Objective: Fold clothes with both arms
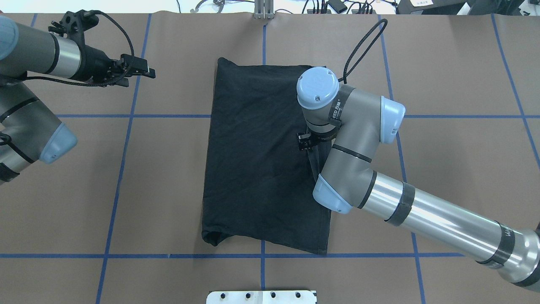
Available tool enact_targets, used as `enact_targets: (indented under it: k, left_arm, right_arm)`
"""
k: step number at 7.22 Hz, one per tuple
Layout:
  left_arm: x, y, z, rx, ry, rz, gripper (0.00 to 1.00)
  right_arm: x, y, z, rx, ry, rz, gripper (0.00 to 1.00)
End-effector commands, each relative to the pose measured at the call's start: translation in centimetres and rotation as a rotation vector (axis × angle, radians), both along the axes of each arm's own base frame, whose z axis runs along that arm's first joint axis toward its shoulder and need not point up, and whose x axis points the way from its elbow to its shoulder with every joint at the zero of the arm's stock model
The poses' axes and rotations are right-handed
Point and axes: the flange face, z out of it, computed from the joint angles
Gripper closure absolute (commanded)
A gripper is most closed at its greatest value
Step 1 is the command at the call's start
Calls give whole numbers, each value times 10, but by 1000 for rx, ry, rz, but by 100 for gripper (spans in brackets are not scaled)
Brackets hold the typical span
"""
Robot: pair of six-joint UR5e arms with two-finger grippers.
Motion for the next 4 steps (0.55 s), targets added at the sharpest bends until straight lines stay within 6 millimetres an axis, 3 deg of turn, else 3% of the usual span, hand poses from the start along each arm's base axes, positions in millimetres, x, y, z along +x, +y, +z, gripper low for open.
enact_targets:
  k: [1,3,4]
  left_arm:
    - [1,-1,1,-2,-2,0,0]
    - [1,-1,3,-3,-3,0,0]
    - [0,-2,3,-3,-3,-1,0]
  right_arm:
    - [17,-11,-4,-2,-15,2,0]
    - [23,-10,-23,-6,-61,-4,0]
    - [2,11,-25,-8,-57,-26,0]
